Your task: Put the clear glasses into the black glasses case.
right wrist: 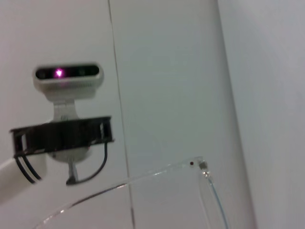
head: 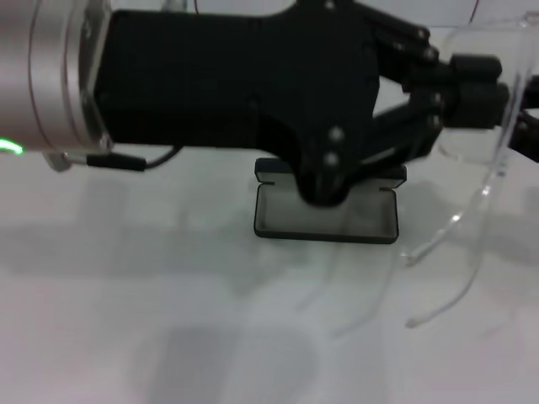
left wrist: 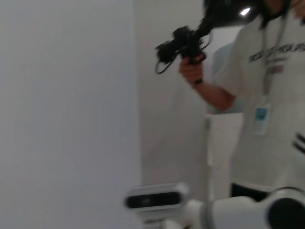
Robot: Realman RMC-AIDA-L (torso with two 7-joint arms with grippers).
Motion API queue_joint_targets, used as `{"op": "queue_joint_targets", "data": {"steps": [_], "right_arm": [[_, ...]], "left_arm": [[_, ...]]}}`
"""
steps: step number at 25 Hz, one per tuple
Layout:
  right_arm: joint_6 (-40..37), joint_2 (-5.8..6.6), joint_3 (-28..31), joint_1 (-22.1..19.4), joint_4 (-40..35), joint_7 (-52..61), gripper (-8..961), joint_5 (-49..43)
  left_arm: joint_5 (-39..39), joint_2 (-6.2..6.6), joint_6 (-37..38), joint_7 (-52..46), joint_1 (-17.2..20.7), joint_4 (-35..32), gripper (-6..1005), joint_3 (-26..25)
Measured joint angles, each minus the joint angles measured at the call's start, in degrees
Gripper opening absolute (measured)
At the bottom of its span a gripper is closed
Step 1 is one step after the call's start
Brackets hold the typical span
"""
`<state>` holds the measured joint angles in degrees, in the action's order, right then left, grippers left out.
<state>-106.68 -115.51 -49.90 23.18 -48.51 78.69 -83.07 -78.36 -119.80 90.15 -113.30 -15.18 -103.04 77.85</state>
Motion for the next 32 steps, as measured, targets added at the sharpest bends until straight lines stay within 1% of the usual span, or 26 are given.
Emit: {"op": "queue_joint_targets", "data": {"steps": [6,12,23,32], "right_arm": [[0.17,-0.23,-1.67,5.9,5.93,-2.31,119,-0.36],[0.77,-0.42,-3.39,9.02,8.21,-3.47,119,-0.21],[0.58,-0.51,-4.67,9.48,8.47,-3.55,119,2.0],[0.48,-0.61,-5.35,9.51,8.61,-3.88,119,2.6]], "left_arm": [[1.01,0.0,2.96,1.25,-1.52,3.79,81,0.08],[0.94,0.01,3.1,3.06,-1.88,6.53,83,0.2],[0.62,0.03,3.14,6.17,-4.76,14.69,82,-1.55],[0.46,0.1,3.17,8.28,-5.8,18.04,82,-1.64]]}}
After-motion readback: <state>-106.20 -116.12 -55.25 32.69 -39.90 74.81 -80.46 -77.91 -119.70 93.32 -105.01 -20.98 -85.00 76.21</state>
